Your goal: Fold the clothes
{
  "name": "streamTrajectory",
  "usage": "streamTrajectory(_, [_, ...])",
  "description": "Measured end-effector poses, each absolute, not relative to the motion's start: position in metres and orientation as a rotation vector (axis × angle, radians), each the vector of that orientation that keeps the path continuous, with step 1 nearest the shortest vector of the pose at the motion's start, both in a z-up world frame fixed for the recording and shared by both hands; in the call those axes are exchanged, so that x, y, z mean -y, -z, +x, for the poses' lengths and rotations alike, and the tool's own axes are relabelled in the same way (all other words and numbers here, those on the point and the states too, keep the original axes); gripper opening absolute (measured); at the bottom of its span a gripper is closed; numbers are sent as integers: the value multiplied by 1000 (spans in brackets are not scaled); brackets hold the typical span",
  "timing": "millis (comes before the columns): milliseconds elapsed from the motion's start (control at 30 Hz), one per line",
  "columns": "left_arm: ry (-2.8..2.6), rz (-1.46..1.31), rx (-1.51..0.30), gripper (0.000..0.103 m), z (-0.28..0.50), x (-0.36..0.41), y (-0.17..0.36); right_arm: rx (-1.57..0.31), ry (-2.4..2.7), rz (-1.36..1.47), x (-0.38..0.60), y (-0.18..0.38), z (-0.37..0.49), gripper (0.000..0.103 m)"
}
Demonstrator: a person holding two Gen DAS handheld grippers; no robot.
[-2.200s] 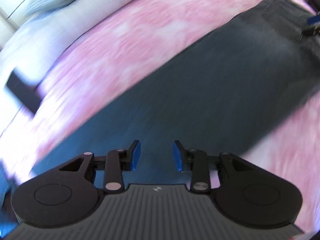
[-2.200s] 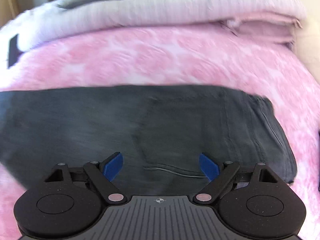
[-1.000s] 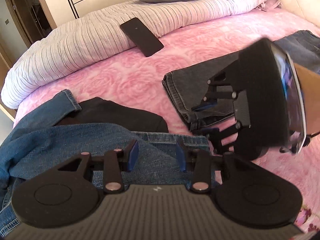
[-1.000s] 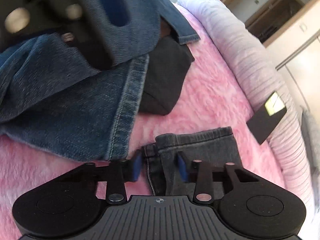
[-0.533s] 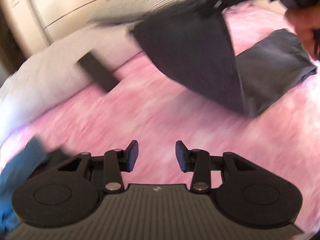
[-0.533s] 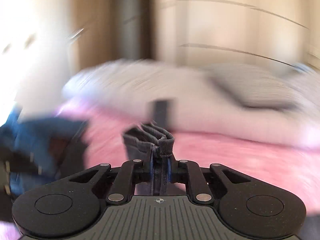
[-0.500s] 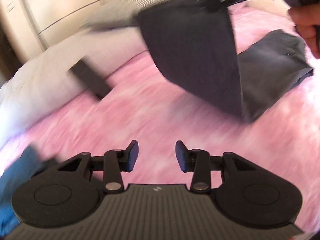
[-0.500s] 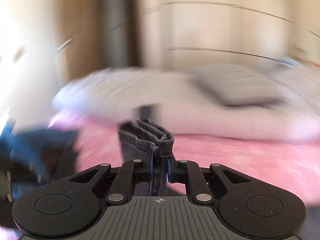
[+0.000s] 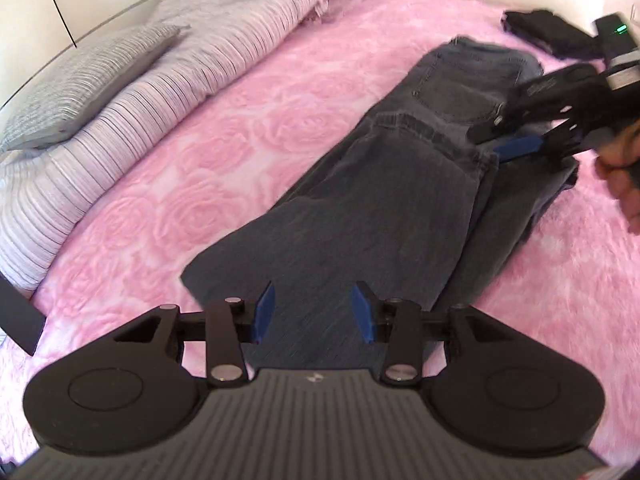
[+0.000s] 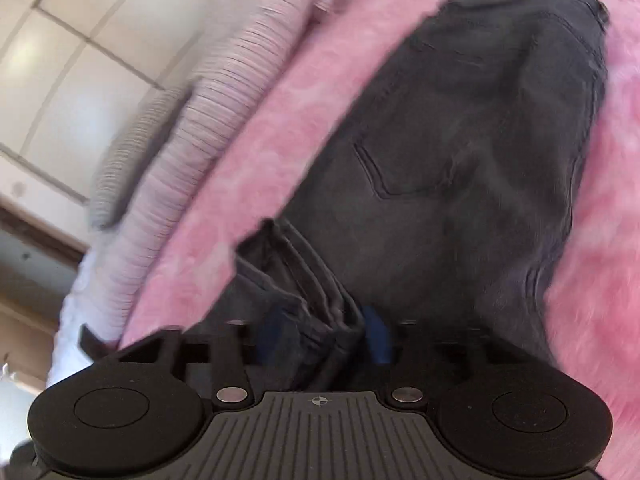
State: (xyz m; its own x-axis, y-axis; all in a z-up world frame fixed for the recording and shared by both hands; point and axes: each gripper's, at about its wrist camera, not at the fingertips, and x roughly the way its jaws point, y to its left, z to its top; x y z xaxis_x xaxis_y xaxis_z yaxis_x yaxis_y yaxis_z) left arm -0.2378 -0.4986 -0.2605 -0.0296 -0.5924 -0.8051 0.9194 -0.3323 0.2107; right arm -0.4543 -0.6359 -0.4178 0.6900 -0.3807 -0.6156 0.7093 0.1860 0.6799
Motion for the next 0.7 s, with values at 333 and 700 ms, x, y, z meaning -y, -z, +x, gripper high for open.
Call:
streamTrajectory(333, [1558, 1244, -537, 44, -247, 548, 314, -595, 734, 962, 653, 422, -439, 49])
streamTrajectory(700, [1643, 1052, -531, 42, -226, 547, 296, -549, 633, 804, 691, 404, -410, 50])
